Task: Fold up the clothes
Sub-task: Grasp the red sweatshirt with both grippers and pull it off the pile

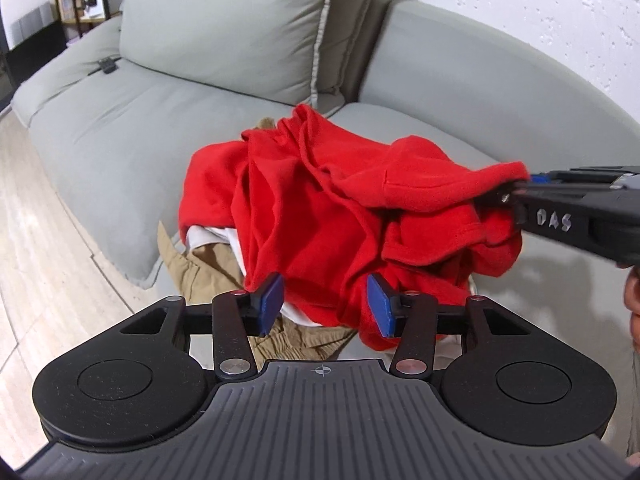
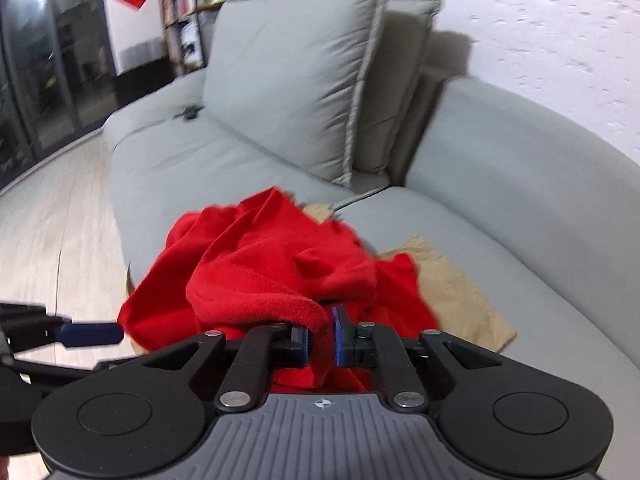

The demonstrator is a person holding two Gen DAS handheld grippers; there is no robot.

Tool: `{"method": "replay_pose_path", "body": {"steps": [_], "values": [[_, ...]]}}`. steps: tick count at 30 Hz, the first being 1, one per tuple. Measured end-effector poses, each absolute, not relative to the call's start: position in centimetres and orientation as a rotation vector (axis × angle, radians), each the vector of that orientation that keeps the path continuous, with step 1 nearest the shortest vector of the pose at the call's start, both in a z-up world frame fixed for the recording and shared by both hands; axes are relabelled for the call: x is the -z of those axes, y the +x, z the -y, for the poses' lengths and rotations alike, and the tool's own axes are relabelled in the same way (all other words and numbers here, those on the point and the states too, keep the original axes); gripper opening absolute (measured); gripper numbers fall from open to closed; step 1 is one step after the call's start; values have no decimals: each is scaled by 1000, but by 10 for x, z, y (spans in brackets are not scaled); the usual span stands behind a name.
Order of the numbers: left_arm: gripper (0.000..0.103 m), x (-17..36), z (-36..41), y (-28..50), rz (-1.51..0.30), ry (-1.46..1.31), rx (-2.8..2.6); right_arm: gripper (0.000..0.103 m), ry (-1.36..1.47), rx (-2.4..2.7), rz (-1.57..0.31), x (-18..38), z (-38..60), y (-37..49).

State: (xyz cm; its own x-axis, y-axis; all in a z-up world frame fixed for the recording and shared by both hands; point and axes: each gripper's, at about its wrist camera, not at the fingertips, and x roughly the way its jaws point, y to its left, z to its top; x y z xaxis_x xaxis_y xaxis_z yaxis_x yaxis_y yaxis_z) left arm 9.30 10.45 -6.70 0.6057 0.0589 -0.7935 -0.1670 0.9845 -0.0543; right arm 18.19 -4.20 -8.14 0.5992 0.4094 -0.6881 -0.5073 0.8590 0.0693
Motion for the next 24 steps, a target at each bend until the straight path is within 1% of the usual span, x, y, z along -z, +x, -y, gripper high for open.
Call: {"method": "replay_pose_path", "body": {"steps": [3,5,8,11,13,16,21,24], "values": [[52,61,-92,88,-901,-94,-111,11,-67,-410,-720,62,78,174],[52,58,-83,84,-892,-73,-93,11,7,-287,-702,48,120,166],[52,51,-52,73,-874,-26,-25,11,110,-104,-698,36,196,145],[52,48,-24,64,-867,20,40,11,226,79,-732,39,283,101],[52,51,9,55,-871,72,121,11,289,213,-752,46,340,58],[52,57,50,43,-880,134,219,11,377,336,-813,67,393,-2],[53,90,112,22,-965,249,352,13,478,351,-976,127,412,-66],[54,116,137,12,-1033,315,382,22,528,345,-1014,155,409,-86]]}}
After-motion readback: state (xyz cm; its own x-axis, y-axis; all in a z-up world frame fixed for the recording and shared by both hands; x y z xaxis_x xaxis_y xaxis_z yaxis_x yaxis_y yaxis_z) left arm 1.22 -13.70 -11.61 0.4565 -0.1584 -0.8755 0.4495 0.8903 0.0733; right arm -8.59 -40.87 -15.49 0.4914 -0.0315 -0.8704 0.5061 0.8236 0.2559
